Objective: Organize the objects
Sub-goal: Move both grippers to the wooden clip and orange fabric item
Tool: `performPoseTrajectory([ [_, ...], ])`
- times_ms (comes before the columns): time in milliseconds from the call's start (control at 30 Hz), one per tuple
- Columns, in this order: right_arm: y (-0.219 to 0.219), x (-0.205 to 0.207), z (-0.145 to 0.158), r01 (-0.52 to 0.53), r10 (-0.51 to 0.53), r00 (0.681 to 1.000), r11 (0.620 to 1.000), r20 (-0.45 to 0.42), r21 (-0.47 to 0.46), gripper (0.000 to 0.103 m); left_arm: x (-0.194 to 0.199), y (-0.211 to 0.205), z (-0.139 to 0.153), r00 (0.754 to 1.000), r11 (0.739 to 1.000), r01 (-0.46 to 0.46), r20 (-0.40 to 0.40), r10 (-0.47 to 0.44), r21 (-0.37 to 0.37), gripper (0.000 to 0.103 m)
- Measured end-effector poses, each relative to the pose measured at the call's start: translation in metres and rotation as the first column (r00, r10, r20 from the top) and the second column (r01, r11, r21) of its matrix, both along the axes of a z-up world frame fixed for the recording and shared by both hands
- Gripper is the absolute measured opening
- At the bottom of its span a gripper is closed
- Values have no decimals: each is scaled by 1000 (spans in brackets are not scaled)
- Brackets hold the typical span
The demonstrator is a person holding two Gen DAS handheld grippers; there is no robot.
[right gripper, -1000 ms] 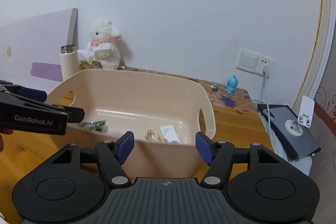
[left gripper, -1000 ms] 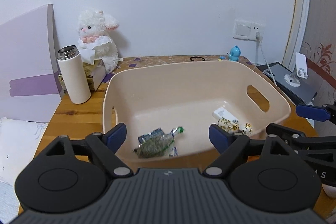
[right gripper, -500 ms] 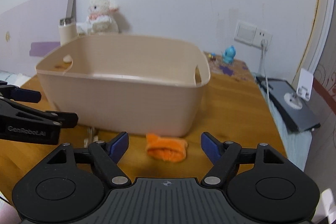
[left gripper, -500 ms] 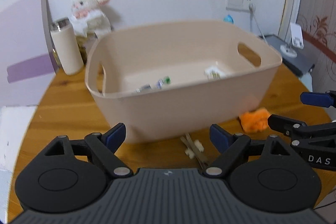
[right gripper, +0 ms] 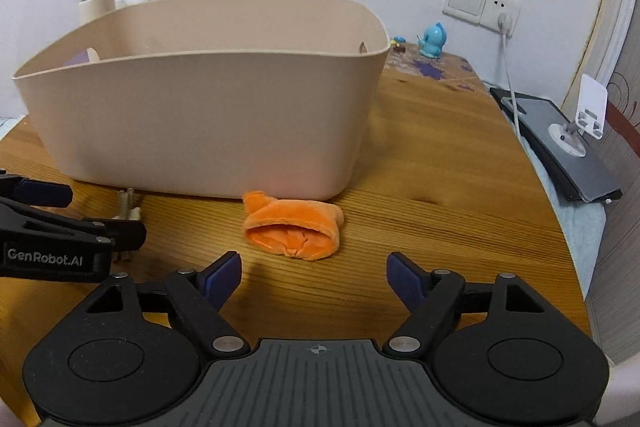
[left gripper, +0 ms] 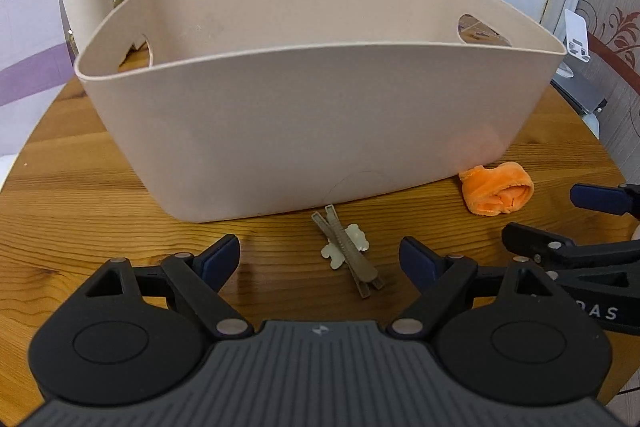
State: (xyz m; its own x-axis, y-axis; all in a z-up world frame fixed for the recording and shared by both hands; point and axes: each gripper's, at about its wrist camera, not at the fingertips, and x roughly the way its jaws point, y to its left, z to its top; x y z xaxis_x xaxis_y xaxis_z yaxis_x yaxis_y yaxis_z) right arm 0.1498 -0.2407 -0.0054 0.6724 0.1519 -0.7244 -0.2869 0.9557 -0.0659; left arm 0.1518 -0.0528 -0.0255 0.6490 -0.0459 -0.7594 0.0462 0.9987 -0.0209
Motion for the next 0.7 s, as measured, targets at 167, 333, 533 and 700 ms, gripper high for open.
performPoseTrajectory([
  [167, 3, 14, -11, 6, -6, 1000, 1000, -14, 9, 87, 3, -4, -9, 1000, 999, 10, -11, -9, 45, 87],
  [333, 2, 25, -15, 43, -43, 999, 998, 3, 55, 86, 0, 7, -9, 1000, 1000, 5, -9, -5, 19, 82],
  [533, 9, 31, -20, 48, -49, 999, 996, 19, 76, 68, -6, 15, -5, 999, 999, 40, 4, -40, 21, 58],
  [700, 17, 25, -18, 9, -12, 1000, 997, 29, 81, 27, -8, 18, -3, 996, 996, 85, 5, -85, 4, 22],
])
